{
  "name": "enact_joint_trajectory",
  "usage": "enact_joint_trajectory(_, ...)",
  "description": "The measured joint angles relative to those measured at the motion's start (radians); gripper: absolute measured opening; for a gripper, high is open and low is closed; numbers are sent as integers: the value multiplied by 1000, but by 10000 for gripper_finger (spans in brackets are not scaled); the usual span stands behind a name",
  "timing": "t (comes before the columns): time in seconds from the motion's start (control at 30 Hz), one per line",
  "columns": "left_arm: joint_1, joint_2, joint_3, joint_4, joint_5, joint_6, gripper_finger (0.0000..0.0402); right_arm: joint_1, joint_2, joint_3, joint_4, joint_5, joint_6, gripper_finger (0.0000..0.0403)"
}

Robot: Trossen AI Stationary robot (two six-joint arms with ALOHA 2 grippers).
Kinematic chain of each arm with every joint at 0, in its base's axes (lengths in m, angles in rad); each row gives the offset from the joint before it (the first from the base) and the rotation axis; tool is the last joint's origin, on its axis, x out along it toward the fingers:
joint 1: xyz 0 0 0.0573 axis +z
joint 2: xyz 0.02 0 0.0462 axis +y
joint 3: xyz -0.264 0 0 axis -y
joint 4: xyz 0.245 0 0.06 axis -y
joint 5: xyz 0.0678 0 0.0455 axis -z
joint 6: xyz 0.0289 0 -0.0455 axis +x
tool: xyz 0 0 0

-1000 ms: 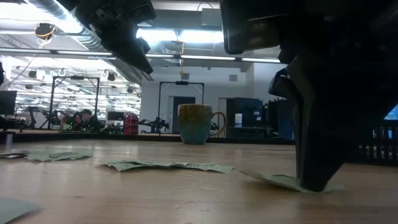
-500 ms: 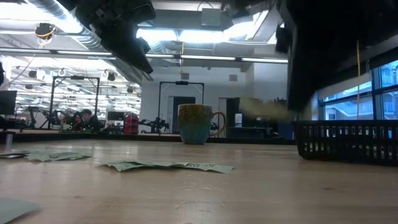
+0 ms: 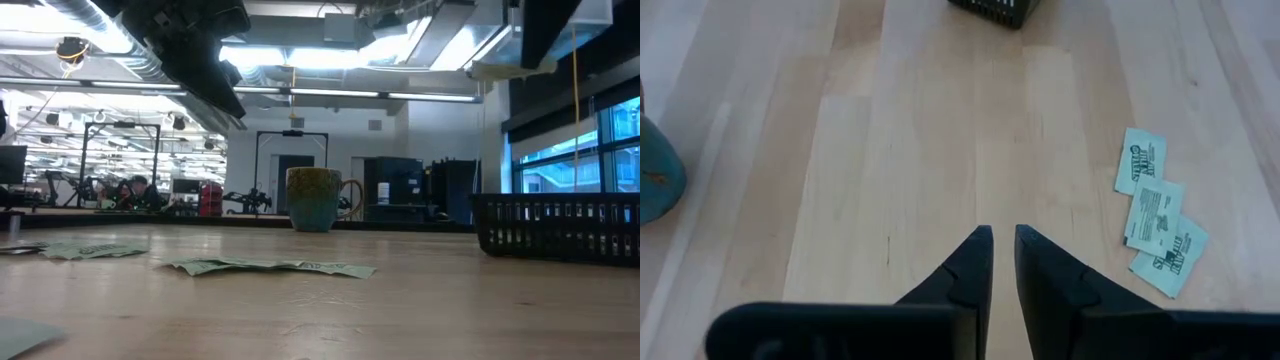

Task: Pick and place Stevia / Truvia into bins
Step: Put the stevia packet into the black bin

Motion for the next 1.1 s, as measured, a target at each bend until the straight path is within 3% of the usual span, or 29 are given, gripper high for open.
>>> enact_joint_trajectory(0.2, 0, 0, 0, 0, 0, 0, 42, -1, -90, -132, 4, -5, 70, 5)
enact_joint_trajectory(0.43, 0, 0, 0, 1, 0, 1, 39, -10, -206, -401, 194, -33, 187, 5)
enact_joint_trajectory(0.7, 0, 0, 0, 1, -1, 2, 42, -63, -230, -647, 374, -100, 274, 5)
enact_joint_trajectory(0.8, 0, 0, 0, 1, -2, 3, 39, -77, -229, -694, 462, -102, 274, 5)
enact_joint_trajectory(1.1, 0, 0, 0, 2, -4, 3, 42, -93, -229, -713, 482, -103, 272, 6)
